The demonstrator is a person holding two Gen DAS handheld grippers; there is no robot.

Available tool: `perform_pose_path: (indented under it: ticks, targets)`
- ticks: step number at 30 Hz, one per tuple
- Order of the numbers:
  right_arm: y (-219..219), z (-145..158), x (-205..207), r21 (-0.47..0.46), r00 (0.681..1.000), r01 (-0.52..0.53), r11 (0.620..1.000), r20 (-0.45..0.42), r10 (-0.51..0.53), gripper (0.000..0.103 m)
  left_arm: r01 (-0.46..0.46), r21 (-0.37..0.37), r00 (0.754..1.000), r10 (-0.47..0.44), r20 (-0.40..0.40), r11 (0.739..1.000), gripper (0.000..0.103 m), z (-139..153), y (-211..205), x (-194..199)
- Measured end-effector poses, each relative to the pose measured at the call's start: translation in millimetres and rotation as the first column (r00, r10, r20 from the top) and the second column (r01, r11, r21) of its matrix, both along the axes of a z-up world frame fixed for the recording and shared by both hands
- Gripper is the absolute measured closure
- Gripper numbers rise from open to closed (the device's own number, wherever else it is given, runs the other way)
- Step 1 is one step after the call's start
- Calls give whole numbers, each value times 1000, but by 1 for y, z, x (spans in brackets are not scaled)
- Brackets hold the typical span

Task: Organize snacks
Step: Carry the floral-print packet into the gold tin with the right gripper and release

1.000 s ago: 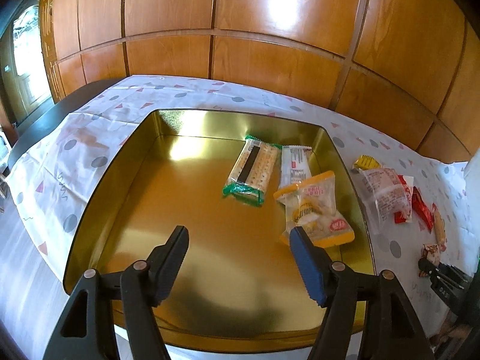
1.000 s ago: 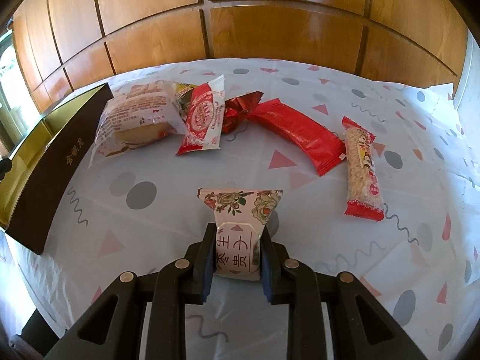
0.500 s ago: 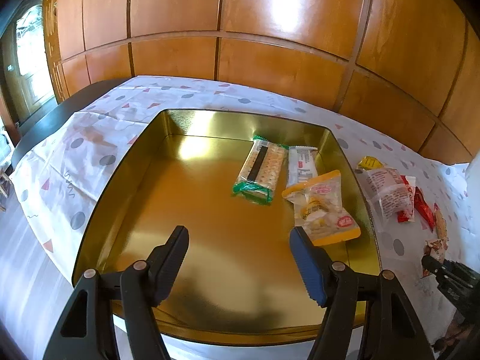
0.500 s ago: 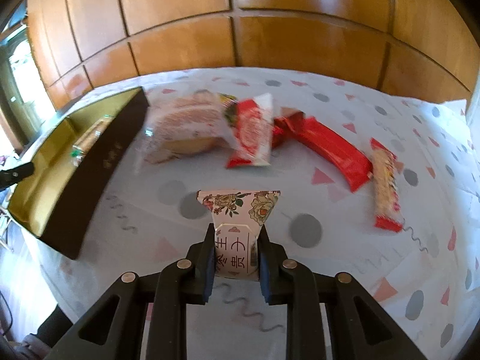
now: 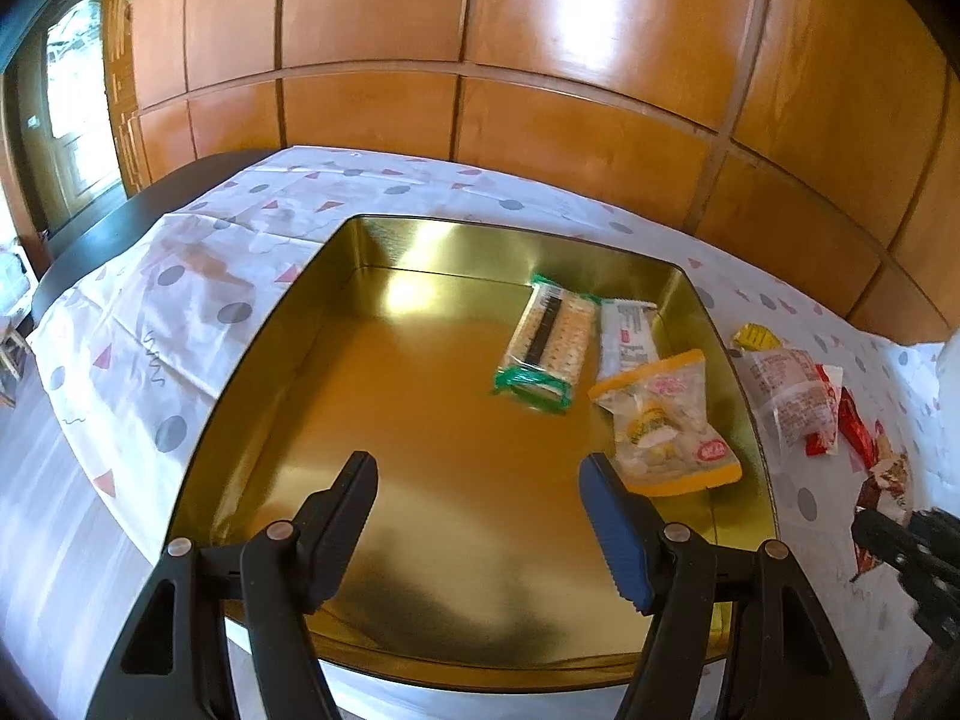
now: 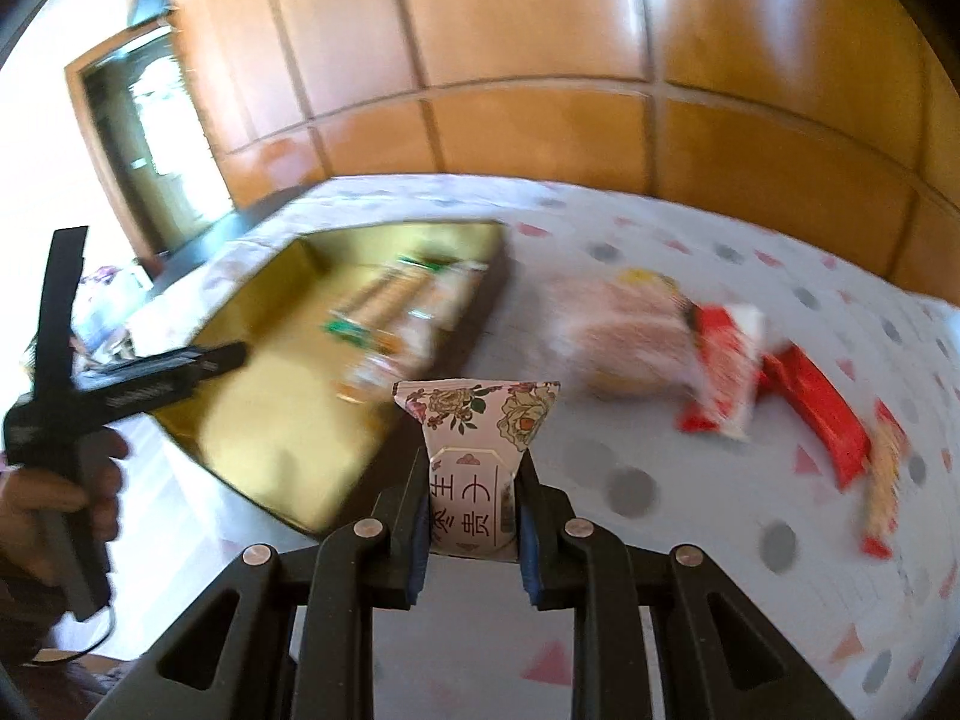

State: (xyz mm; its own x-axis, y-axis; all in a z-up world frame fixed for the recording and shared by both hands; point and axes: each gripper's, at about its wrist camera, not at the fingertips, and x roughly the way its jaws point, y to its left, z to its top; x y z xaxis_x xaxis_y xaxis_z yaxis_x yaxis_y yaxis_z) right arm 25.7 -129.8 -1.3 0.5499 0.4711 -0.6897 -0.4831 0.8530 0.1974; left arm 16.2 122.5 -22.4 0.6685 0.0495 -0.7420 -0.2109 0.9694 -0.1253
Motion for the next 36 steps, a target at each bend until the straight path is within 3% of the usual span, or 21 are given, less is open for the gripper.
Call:
perform_pose_path:
  ticks: [5, 8, 16, 22, 36]
  targets:
    - [44, 16, -4, -3, 992, -122, 993, 31, 122, 79, -28, 0, 1000, 28, 0, 1000, 33, -1, 10, -4]
    - [68, 14, -2, -30, 986, -168, 985, 8, 168, 79, -37, -1, 999, 37, -2, 999, 33, -2, 14, -6]
    - [115, -9, 5, -179, 971, -237, 955, -29, 236, 76, -43, -8, 999, 43, -21, 999, 33, -10, 18, -8]
    - [107, -14, 0, -185, 978, -209, 960, -26, 208, 75, -32, 3, 999, 32, -22, 999, 33, -10, 14, -7]
    - [44, 9, -6, -14, 999, 15, 1000, 28, -14, 73, 24, 52, 1000, -24, 9, 998, 33, 2, -6, -11]
